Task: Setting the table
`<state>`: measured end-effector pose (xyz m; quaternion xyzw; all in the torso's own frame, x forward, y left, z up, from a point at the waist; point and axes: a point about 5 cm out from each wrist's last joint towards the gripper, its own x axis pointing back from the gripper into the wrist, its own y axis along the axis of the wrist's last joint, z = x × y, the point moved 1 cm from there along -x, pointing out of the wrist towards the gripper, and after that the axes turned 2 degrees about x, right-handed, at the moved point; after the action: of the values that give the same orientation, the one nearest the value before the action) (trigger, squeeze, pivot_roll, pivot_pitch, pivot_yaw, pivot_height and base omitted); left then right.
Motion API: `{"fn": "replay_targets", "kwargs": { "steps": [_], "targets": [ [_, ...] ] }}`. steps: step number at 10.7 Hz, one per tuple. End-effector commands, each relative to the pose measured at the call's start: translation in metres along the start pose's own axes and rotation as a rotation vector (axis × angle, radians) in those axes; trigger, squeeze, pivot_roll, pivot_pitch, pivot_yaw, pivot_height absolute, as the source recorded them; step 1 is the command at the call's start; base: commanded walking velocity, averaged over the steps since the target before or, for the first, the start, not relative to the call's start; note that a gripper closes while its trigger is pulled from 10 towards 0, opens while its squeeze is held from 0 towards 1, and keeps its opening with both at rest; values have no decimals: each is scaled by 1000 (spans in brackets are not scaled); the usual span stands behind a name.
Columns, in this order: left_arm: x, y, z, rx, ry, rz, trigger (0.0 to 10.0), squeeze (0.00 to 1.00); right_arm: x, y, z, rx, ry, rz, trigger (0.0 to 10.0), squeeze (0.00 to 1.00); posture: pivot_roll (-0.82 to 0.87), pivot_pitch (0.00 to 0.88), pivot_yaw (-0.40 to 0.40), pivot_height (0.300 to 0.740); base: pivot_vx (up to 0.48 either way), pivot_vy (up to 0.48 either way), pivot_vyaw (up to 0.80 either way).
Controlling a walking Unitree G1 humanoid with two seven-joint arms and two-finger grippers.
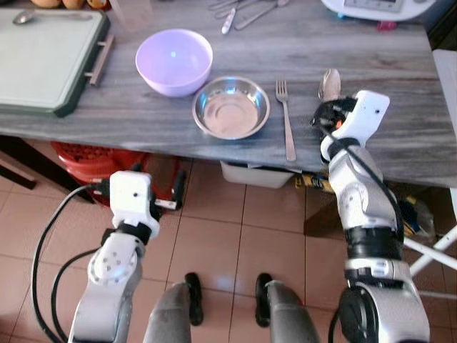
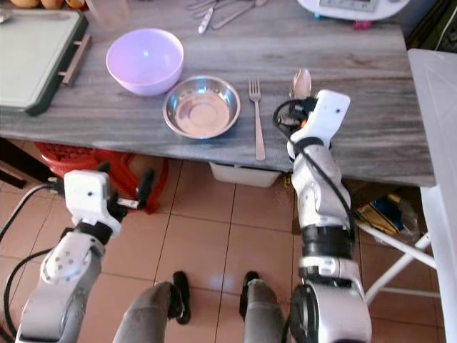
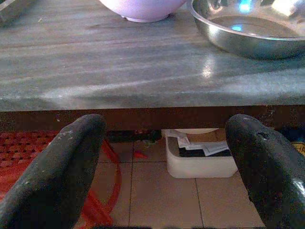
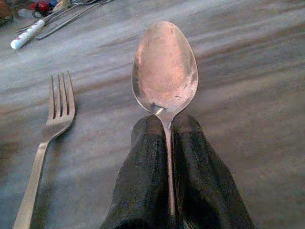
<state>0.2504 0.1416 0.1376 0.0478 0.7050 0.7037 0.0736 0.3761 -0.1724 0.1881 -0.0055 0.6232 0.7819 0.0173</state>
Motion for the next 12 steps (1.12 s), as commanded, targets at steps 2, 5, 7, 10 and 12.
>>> {"fn": "replay_targets", "kwargs": {
  "steps": [2,5,7,10,12],
  "targets": [
    [2,-1,-2,0,-10,8,10000,0,3,-31,6,-42,30,132,10000,0,22,335,22,740,0,0,0],
    [0,-1,-3,1,-7,11,10000,0,6,-39,10,-29,57,175,10000,0,20,336,16,740,0,0,0],
    [-2,-1,-5,4,-15,10,10000,0,8,-41,8,-33,54,190,10000,0,14,335,17,740,0,0,0],
    [-3,-2,-6,6,-18,11,10000,0,10,-45,0,-19,21,210,10000,0,12,335,14,740,0,0,0],
    [-3,-2,-6,5,-18,13,10000,0,10,-46,-3,-31,13,218,10000,231,13,334,16,740,0,0,0]
  ]
}}
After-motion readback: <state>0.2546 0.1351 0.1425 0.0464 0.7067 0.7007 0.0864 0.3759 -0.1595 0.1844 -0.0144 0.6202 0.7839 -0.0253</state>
